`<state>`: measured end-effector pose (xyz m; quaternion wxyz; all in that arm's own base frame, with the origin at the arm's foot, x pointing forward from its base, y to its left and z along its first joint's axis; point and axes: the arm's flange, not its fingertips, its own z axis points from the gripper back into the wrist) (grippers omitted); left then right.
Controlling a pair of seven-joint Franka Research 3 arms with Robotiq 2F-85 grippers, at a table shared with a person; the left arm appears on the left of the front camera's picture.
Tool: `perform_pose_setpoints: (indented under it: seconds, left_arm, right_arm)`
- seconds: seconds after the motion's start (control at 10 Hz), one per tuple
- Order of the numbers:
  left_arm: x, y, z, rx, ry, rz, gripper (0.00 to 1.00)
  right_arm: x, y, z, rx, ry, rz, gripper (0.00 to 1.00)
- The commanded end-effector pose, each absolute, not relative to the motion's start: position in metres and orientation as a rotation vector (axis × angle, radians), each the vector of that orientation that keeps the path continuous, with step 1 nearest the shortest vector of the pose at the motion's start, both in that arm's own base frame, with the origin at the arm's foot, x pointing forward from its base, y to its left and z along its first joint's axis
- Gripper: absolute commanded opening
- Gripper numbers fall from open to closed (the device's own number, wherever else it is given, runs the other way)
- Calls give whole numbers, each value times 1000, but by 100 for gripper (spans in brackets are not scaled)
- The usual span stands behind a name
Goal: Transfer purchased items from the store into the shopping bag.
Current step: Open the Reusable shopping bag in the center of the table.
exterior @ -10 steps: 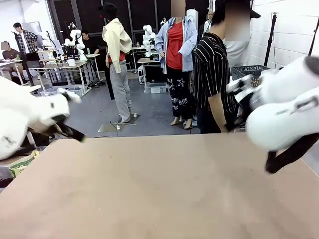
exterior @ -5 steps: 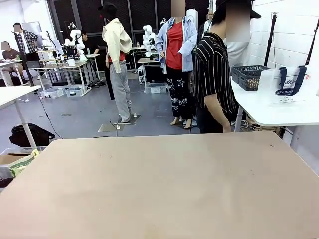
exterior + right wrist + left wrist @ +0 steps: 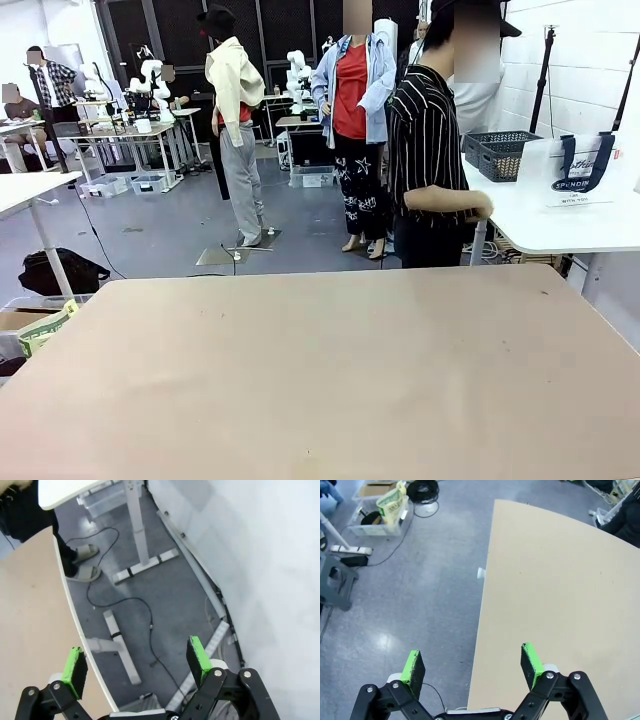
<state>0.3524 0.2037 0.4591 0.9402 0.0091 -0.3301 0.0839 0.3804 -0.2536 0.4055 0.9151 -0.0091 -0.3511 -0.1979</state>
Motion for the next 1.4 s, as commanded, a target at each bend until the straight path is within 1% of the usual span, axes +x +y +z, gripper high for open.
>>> perform_pose_setpoints:
  seconds: [0.0,1.3]
  left_arm:
    - [347,207,466,63,-665,178,100]
    - [347,207,466,63,-665,178,100]
  right_arm:
    - [375,-252,415,-47,-732,-395,100]
    - [375,-252,415,-47,-732,-395,100]
